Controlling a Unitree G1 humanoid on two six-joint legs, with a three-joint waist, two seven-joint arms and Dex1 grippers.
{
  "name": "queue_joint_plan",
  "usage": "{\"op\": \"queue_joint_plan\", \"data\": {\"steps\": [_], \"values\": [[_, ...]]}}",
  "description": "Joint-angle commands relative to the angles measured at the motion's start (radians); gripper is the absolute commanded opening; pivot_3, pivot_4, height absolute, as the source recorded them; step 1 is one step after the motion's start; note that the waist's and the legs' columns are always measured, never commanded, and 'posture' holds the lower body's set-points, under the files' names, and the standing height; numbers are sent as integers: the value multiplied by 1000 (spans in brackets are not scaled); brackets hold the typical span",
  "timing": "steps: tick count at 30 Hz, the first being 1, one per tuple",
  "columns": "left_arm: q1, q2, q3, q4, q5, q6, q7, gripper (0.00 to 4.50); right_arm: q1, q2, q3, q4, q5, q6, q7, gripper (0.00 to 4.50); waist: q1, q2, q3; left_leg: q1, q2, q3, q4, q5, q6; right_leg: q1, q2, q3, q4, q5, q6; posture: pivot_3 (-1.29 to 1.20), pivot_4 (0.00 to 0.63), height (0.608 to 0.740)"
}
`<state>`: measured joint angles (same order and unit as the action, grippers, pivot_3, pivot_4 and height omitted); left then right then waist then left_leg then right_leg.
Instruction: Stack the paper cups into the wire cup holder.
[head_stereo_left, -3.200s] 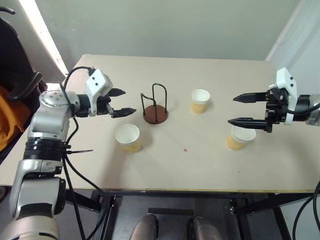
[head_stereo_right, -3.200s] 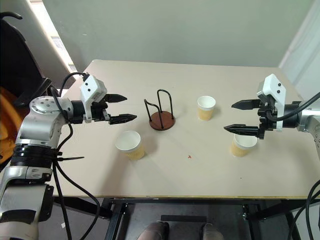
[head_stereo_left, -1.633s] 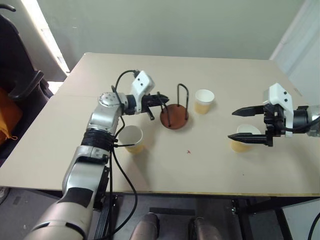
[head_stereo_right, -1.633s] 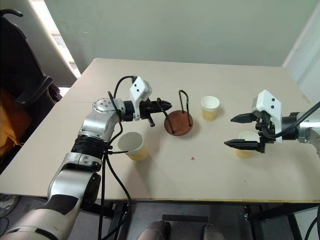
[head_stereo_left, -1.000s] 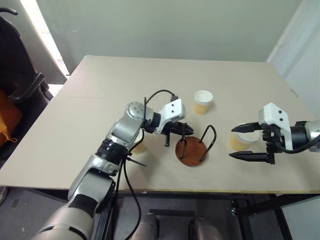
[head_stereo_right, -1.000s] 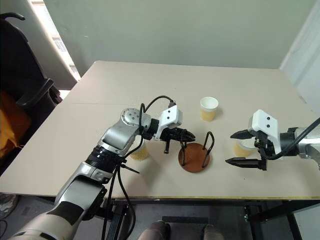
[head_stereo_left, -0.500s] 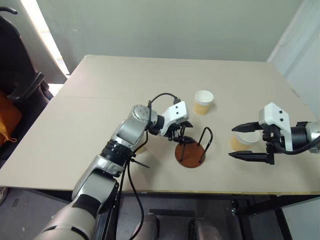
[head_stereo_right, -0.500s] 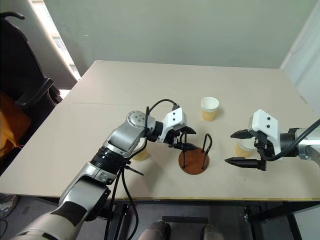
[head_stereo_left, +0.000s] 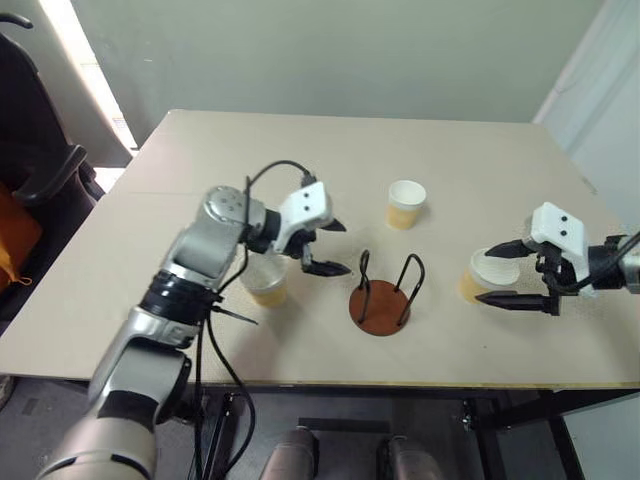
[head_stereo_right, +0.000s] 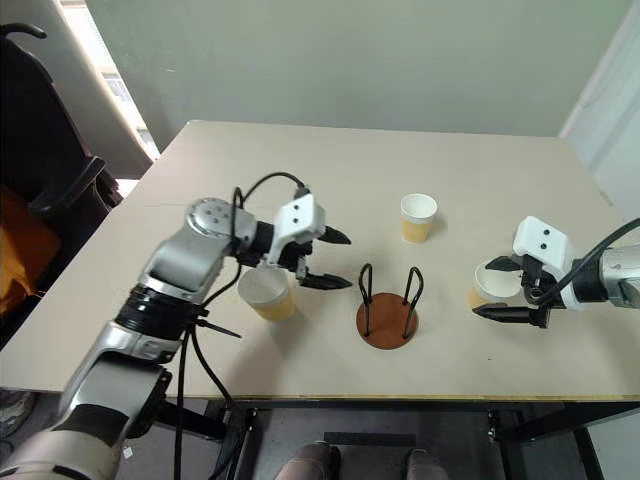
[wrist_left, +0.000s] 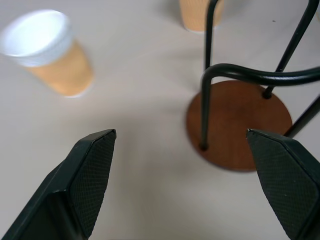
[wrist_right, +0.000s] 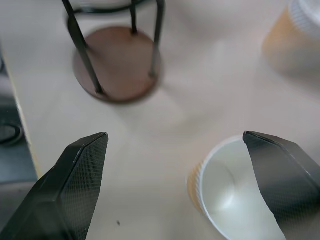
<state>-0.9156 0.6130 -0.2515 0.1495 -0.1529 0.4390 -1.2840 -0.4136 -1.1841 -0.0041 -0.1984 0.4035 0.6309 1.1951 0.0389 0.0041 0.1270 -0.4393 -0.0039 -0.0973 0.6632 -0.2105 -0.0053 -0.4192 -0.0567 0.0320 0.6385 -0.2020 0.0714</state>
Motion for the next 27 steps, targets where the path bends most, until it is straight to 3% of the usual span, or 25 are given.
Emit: {"op": "queue_joint_plan", "data": {"steps": [1, 8, 12, 22, 27], "values": [[13, 64, 88, -142, -89, 74, -27, 4454, -41, 4, 37, 32, -53, -40, 15, 4500, -1, 0, 0, 0, 0, 0, 0, 0, 0, 0, 0, 0, 0, 0, 0, 0, 150, 740], [197, 135, 143, -426, -190, 228, 46, 4454, -91, 62, 133, 116, -162, -89, 4, 4500, -6, 1, 0, 1, 1, 0, -1, -1, -1, 0, 0, 0, -3, -1, -1, 0, 150, 740], [250, 127, 181, -500, -234, 283, 124, 4500, -117, 94, 168, 178, -227, -122, -10, 3593, -5, 1, 0, 1, 1, 0, 0, -1, -1, 0, 0, -1, -2, 0, -4, 0, 150, 740], [307, 134, 226, -562, -293, 337, 246, 4500, -168, 114, 148, 199, -242, -153, 43, 22, -9, 1, 0, 5, 2, 0, -1, -4, -2, 0, 0, -1, 4, -3, -15, 0, 150, 740], [314, 155, 227, -548, -296, 323, 260, 4500, -305, 99, 39, 115, -84, -64, 132, 22, -11, 2, 1, 4, 2, 0, -2, -3, -3, -1, 0, -1, 4, -3, -16, 0, 150, 740]]}}
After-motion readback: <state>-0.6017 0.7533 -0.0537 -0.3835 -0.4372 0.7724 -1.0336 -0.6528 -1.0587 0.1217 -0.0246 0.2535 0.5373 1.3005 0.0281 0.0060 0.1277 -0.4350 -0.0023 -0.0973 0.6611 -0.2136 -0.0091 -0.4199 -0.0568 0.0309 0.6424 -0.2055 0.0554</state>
